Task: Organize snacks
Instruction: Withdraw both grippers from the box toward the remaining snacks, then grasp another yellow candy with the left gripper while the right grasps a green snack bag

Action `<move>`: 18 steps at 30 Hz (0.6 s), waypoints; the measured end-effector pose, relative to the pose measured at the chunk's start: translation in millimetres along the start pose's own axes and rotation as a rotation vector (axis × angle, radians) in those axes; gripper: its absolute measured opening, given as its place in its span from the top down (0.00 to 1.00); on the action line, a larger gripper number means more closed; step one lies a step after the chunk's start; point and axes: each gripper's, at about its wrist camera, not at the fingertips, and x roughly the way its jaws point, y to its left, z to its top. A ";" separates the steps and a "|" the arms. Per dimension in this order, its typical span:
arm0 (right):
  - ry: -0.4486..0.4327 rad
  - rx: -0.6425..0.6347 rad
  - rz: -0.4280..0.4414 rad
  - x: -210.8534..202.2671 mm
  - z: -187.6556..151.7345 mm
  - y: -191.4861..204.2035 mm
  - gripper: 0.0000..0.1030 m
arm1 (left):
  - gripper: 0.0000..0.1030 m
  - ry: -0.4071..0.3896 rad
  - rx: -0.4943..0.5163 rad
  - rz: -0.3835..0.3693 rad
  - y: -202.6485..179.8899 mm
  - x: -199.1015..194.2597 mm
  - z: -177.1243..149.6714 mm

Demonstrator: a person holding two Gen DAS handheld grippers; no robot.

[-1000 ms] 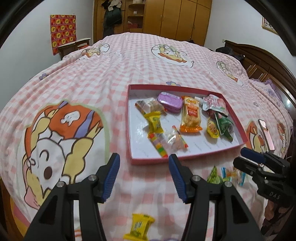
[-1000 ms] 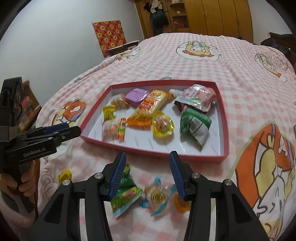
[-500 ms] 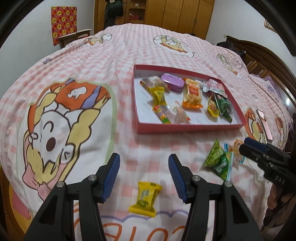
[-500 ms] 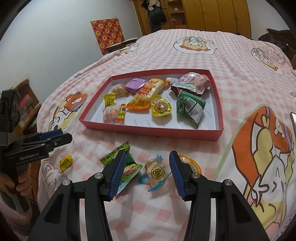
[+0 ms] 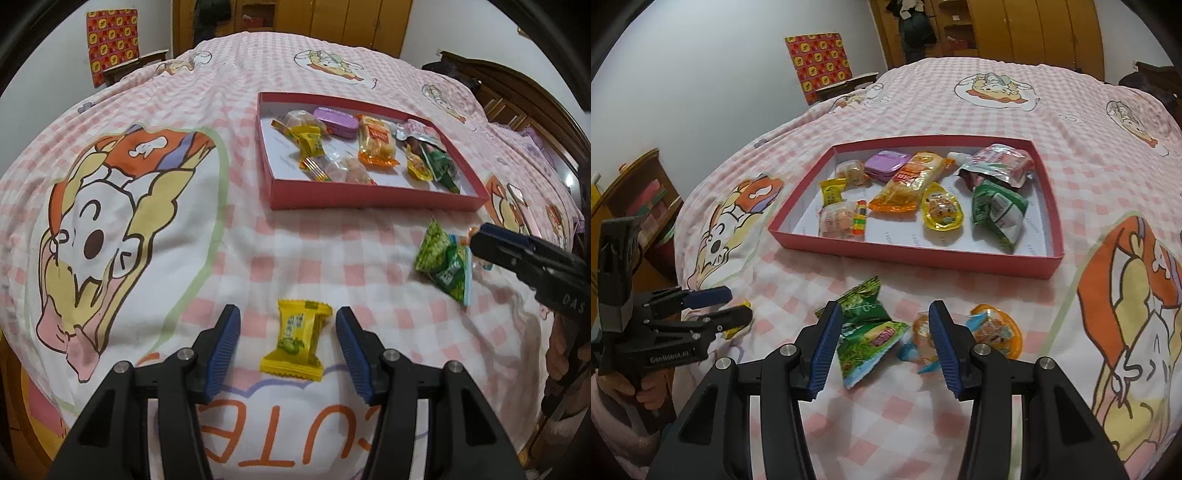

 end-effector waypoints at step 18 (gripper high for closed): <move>0.064 -0.058 -0.019 38.7 -6.7 22.2 0.51 | 0.65 -0.005 0.023 -0.031 -4.0 10.9 -7.6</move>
